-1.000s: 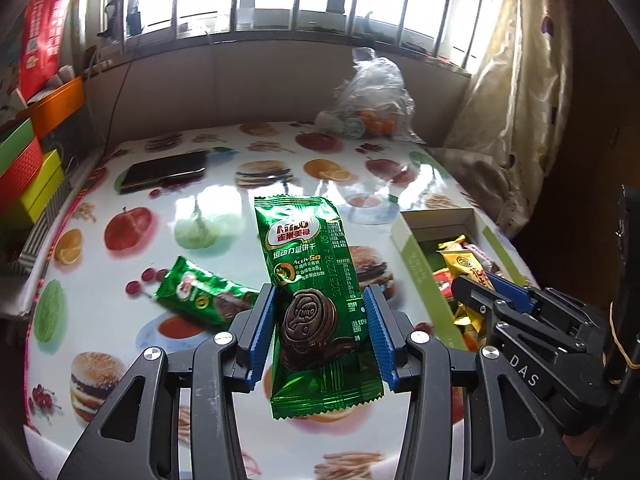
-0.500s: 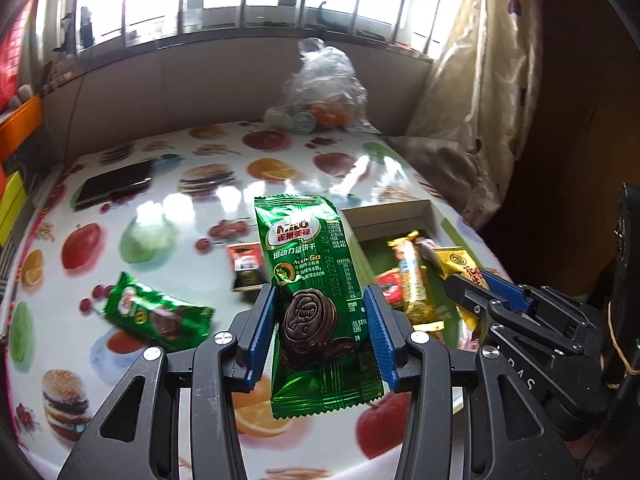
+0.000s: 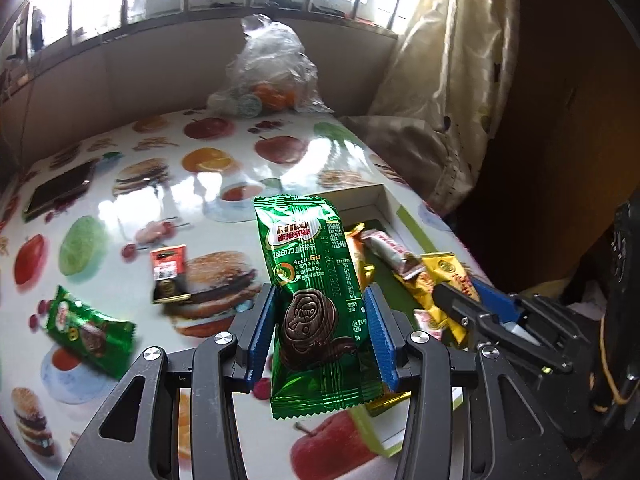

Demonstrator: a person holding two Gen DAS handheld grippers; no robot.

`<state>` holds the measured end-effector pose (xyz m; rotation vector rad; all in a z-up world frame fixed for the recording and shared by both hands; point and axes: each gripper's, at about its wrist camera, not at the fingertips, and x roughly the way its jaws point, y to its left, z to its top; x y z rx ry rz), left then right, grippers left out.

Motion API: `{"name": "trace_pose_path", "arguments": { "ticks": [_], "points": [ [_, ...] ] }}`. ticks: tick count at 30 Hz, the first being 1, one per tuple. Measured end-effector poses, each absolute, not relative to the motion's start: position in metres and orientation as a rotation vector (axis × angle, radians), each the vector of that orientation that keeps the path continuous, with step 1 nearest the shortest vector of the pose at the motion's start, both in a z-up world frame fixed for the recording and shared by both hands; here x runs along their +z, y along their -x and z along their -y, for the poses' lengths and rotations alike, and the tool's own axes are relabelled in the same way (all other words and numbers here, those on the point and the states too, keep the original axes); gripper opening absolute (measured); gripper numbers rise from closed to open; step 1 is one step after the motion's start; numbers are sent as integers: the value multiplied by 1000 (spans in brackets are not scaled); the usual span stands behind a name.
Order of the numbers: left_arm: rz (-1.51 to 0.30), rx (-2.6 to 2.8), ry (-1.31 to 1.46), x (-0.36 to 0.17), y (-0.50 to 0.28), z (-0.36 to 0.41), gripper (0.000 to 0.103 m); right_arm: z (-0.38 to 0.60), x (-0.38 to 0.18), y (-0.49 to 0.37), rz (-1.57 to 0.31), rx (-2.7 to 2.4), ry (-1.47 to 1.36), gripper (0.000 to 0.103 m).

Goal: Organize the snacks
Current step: 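Lift both snacks and carry them over the green box, then lower both snacks into the box and open both grippers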

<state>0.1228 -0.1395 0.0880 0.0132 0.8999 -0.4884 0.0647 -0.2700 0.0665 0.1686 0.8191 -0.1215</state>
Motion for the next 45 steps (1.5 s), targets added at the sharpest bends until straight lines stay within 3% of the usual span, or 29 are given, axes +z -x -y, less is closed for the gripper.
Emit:
{"name": "trace_pose_path", "arguments": {
  "ticks": [45],
  "points": [
    [-1034, -569, -56, 41, -158, 206, 46, 303, 25, -71, -881, -119, -199, 22]
  ]
}}
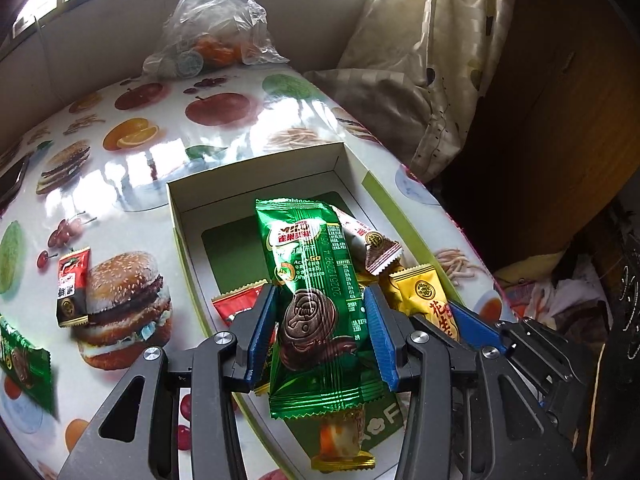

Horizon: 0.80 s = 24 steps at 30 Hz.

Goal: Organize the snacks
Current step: 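Lower both snacks into the box and open both grippers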

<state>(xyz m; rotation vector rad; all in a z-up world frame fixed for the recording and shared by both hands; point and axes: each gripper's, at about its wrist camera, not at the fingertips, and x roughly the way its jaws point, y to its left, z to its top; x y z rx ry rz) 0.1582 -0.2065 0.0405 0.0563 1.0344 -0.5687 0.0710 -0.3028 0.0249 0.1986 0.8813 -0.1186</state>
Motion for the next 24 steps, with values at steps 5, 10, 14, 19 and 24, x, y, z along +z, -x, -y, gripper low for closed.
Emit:
{"name": "trace_pose_path", "arguments": {
  "ticks": [5, 10, 14, 19, 24],
  "points": [
    [-1036, -584, -43, 40, -159, 207, 46, 303, 25, -71, -882, -116, -200, 22],
    [-1031, -579, -44, 40, -158, 206, 46, 301, 26, -72, -881, -109, -206, 27],
    [-1025, -573, -46, 42, -157, 205, 46, 300, 25, -73, -880, -106, -210, 30],
    [-1006, -568, -35, 47, -154, 200, 47, 297, 27, -71, -873, -99, -202, 38],
    [-998, -558, -30, 51, -152, 193, 47, 293, 29, -71, -867, -100, -193, 46]
  ]
}}
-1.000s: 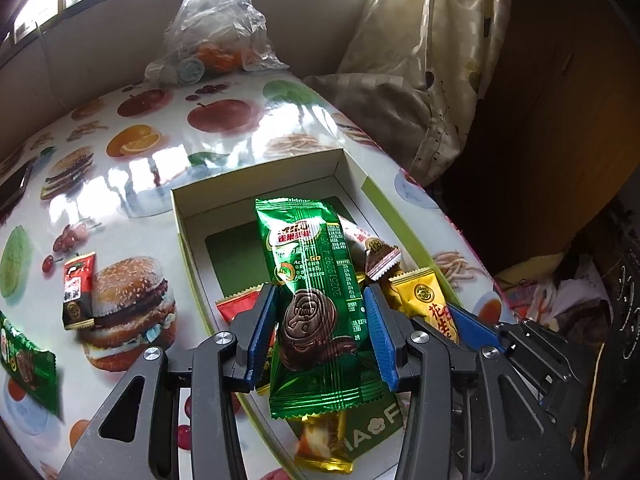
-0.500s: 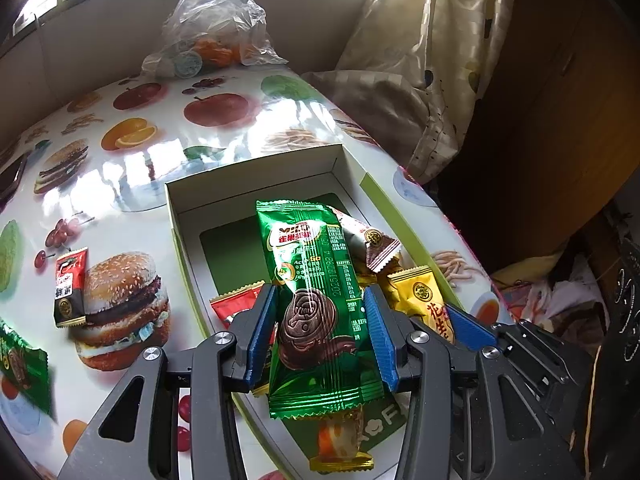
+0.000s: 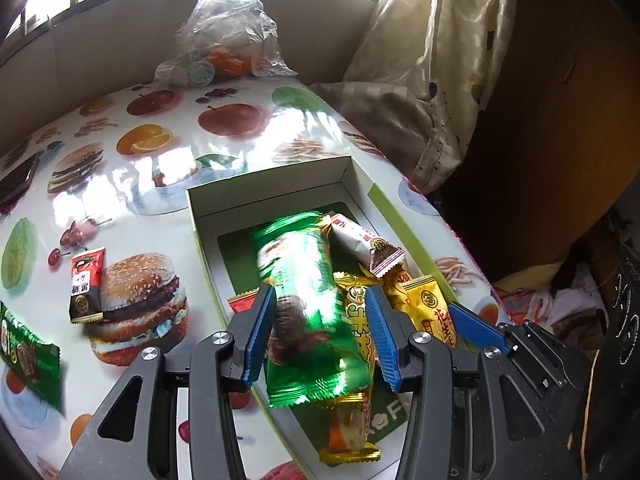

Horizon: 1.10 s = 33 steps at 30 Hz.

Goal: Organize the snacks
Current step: 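Lower both snacks into the box and open both grippers, then withdraw both grippers from the box toward the remaining snacks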

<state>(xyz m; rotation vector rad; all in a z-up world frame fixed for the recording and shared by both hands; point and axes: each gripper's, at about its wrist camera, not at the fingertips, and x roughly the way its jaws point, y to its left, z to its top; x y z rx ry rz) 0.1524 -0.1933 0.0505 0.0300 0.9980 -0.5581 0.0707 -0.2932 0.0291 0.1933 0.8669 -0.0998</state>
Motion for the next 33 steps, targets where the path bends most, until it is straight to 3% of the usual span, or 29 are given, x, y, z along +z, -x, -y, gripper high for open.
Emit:
{"name": "trace_pose_path", "arguments": {
  "ticks": [33],
  "points": [
    [-870, -488, -67, 79, -119, 152, 48, 271, 51, -61, -806, -118, -123, 54]
  ]
}}
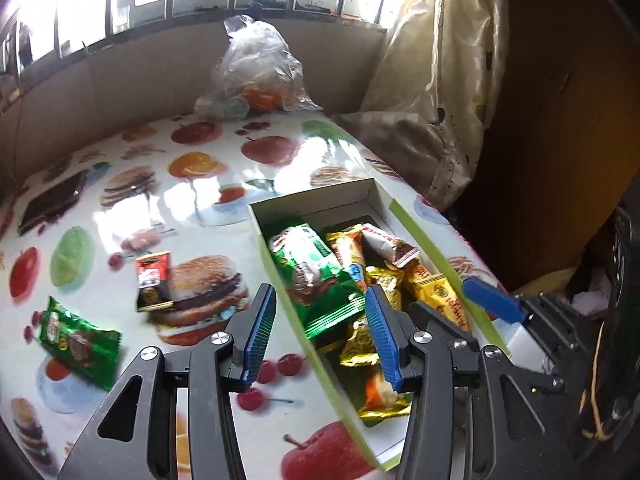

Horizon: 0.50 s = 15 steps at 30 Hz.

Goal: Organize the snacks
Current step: 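Withdraw both grippers from the box toward the remaining snacks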

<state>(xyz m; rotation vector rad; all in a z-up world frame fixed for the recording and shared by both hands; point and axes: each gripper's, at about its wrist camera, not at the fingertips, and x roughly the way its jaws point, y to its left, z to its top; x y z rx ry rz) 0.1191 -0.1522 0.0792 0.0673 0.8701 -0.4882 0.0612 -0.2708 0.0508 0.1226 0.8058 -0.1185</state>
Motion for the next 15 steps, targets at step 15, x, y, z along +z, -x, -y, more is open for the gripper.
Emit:
{"name": "trace_pose_path", "arguments": {
  "ticks": [15],
  "points": [
    [-839, -398, -7, 91, -109, 95, 48, 237, 66, -68, -755, -66, -71, 54]
  ]
}}
